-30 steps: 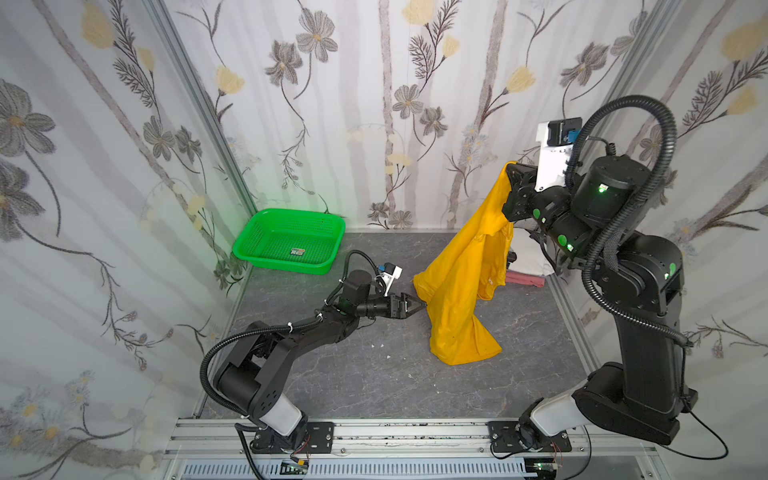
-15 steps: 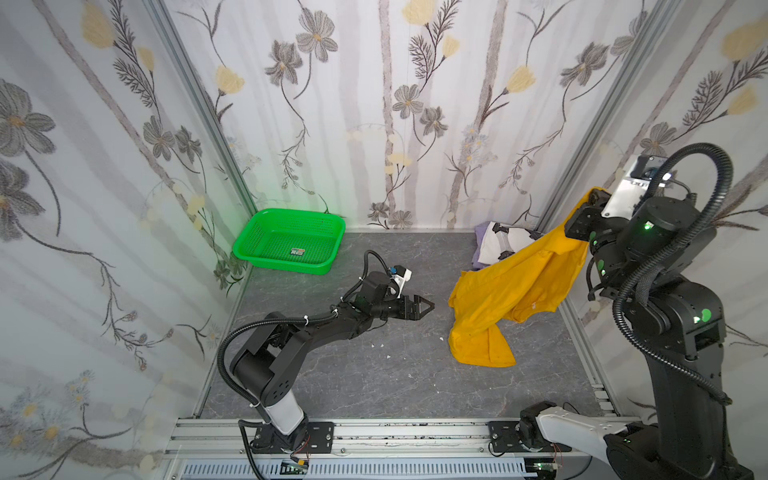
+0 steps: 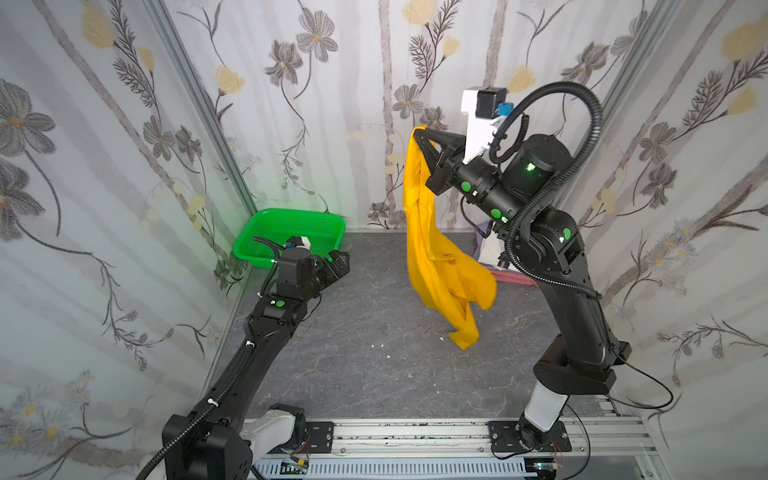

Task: Fold and stack the t-shirts
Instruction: 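Lift the yellow shirt high with the right gripper while the left gripper reaches toward it, then lay the shirt flat with the right gripper while the left gripper grasps its other end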

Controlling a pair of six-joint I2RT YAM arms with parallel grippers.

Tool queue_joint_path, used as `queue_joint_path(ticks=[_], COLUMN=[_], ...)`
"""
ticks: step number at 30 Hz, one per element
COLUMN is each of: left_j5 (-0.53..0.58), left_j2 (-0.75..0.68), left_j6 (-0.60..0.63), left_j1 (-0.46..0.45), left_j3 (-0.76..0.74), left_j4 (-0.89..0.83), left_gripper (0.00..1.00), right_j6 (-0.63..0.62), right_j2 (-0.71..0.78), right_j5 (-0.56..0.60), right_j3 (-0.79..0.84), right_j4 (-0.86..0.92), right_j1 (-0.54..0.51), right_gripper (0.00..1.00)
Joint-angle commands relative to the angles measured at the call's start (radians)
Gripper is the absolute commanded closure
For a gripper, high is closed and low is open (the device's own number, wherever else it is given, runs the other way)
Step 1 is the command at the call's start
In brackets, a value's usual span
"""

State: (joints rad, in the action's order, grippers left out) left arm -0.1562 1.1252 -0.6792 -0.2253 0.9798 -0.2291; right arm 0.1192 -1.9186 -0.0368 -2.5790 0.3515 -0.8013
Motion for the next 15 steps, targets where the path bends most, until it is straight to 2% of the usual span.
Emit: queue_joint_path(ticks=[1, 3, 5, 9, 12, 15], left_j5=[0.036, 0.035, 0.027, 0.017, 0.026, 0.026], left_j2=[-0.012, -0.013, -0.013, -0.005, 0.006, 0.018], left_j6=[0.039, 0.048, 0.06, 0.072, 0.091, 0.105], left_j1=[0.004, 0.004, 0.005, 0.01, 0.011, 0.014], left_j3=[0.005, 0.006, 0.015, 0.05, 0.082, 0.104], left_j4=[-0.086, -0.085, -0.088, -0.124, -0.164, -0.19], left_gripper=[0.0, 0.0, 0.0, 0.0, 0.0, 0.0], right_j6=[0.018, -0.011, -0.016, 0.099, 0.282, 0.399], right_j2=[0.072, 0.139, 0.243, 0.579, 0.776, 0.889], right_j5=[0.045, 0.164, 0.266, 0.435, 0.432, 0.443], right_j3=[0.026, 0.085, 0.239, 0.857, 1.303, 1.634], right_j4=[-0.216, -0.18, -0.149, -0.18, -0.144, -0.121], right_j1=[-0.007, -0.004, 0.019, 0.142, 0.306, 0.364], right_gripper=[1.0, 1.0, 1.0, 1.0, 1.0, 1.0])
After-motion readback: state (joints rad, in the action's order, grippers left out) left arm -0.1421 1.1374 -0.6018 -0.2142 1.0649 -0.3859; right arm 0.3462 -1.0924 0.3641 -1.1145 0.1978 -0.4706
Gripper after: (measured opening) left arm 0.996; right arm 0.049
